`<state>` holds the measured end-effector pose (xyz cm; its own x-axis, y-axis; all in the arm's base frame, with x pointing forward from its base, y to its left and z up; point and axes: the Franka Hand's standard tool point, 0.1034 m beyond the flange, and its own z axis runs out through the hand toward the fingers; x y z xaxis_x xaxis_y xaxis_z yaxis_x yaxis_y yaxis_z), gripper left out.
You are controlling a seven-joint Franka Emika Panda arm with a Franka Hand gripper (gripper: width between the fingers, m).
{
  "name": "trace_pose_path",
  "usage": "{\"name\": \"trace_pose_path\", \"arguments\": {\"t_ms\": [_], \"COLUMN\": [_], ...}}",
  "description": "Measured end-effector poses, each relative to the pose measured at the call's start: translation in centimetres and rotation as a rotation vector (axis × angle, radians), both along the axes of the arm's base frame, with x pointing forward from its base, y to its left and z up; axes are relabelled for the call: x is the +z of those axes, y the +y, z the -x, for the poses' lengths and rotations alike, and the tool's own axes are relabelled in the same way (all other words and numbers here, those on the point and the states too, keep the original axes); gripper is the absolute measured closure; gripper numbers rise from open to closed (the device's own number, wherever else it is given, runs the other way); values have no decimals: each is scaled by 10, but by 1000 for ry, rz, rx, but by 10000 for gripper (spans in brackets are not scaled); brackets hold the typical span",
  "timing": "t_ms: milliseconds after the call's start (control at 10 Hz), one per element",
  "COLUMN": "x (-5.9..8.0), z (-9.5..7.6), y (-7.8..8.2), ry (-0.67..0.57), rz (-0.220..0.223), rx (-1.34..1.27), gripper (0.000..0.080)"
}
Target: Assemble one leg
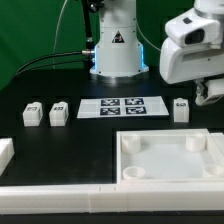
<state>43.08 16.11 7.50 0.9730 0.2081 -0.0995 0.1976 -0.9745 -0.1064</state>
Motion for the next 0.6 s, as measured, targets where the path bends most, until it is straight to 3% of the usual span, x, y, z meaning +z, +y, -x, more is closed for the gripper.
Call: {"name": "trace_pose_path", "arguments": {"t_ms": [200, 600], "x": [9, 32], "z": [-9, -44], "y": [-13, -36], "ry": [-120, -116], "rz": [-12, -5], "rx": [-34, -37], "gripper": [507, 507]}}
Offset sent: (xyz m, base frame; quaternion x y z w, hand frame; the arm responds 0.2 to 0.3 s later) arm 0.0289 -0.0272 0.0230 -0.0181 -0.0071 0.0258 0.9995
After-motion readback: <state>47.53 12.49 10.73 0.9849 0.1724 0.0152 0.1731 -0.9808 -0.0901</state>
